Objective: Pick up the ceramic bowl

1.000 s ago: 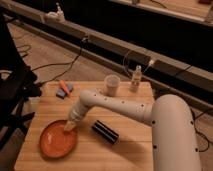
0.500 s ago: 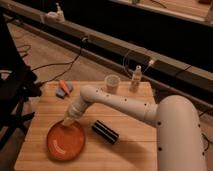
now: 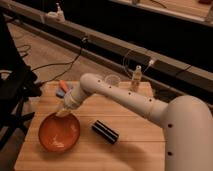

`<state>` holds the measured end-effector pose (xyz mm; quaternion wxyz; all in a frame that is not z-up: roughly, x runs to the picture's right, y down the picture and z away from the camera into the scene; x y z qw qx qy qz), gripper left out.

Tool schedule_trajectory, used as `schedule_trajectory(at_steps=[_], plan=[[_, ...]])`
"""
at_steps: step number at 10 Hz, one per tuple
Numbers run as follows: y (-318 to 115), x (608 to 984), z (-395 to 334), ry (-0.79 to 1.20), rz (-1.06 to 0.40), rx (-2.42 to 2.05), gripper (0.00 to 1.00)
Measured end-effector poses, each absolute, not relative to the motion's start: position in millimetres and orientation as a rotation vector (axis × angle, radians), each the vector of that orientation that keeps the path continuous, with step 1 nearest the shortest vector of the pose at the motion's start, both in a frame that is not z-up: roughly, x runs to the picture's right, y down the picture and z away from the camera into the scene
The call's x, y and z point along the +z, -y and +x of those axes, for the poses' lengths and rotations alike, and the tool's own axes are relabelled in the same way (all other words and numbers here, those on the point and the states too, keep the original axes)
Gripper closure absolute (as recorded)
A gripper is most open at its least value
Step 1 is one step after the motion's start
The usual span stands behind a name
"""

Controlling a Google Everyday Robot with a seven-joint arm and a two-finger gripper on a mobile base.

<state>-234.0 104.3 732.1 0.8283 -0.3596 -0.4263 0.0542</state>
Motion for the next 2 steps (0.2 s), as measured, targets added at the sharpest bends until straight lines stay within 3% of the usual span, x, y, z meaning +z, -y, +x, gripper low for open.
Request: schedule_trajectory(at_steps=[2], plan=[[-88,709,-237,0.944,-0.737,0.086,1.00]])
